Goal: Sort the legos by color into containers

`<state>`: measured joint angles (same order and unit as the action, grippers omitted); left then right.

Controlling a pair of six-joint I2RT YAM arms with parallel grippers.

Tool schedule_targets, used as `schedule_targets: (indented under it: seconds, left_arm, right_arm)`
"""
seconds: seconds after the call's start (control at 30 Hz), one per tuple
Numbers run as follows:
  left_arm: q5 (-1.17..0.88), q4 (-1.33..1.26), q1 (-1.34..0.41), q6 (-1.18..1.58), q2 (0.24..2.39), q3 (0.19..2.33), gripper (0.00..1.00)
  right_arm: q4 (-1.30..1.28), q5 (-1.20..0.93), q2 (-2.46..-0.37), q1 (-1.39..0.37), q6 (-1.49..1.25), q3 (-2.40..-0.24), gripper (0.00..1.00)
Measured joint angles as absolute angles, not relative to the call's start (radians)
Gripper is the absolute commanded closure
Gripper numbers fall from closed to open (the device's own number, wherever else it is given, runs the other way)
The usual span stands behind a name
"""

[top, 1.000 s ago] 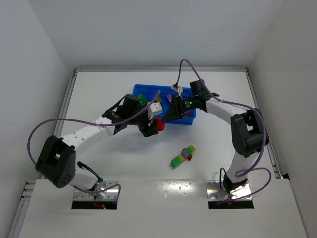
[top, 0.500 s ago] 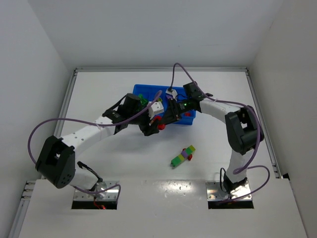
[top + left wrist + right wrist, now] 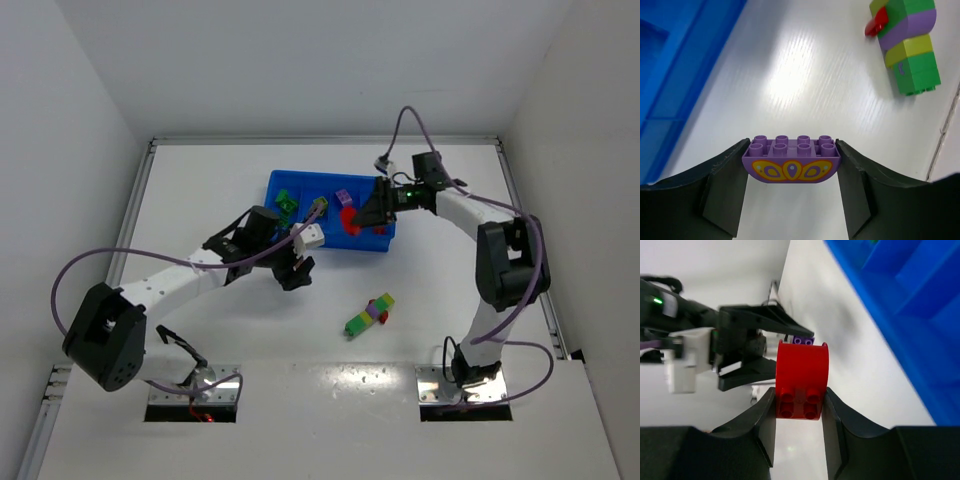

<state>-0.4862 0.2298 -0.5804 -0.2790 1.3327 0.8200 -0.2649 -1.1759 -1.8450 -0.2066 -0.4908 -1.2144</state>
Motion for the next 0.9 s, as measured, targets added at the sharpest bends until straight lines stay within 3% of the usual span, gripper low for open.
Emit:
schedule_targets:
  seconds: [0.17,0.5,0.6,0.63,0.7,0.73,0.87,0.9]
  left_arm:
    - [-0.479,0.252,-0.572,-0.284,1.320,0.795,0.75]
    - [-0.455,0.236,-0.569,-0.248,1.330,0.844,0.75]
    - [-0.445,0.210,-0.569,-0.212,1.380,0.924,0.75]
    - [-0.443,0.205,-0.569,-0.202,1.398,0.953,0.75]
    - [-0.440,0.188,-0.569,-0.178,1.448,1.032,0.75]
    - [-0.437,0.175,-0.569,-0.166,1.473,1.069,0.75]
    - [-0.432,0.126,-0.569,-0.105,1.593,1.222,0.75]
    - [-0.429,0.118,-0.569,-0.093,1.627,1.257,0.75]
  right_arm:
    - [-0.290,-1.134,-1.805,-0.104,-0.445,-1.238,1.00]
    - [-0.416,-0.615,-1.782,-0.115,-0.249,-1.362,0.99]
    - [-0.430,-0.498,-1.789,-0.140,-0.223,-1.364,0.94]
    - [-0.430,-0.469,-1.795,-0.148,-0.215,-1.364,0.92]
    - [-0.430,-0.422,-1.809,-0.162,-0.203,-1.365,0.78]
    - [-0.429,-0.402,-1.819,-0.167,-0.196,-1.365,0.65]
    - [-0.429,-0.355,-1.859,-0.177,-0.181,-1.365,0.46]
    - [-0.429,-0.345,-1.866,-0.179,-0.180,-1.365,0.46]
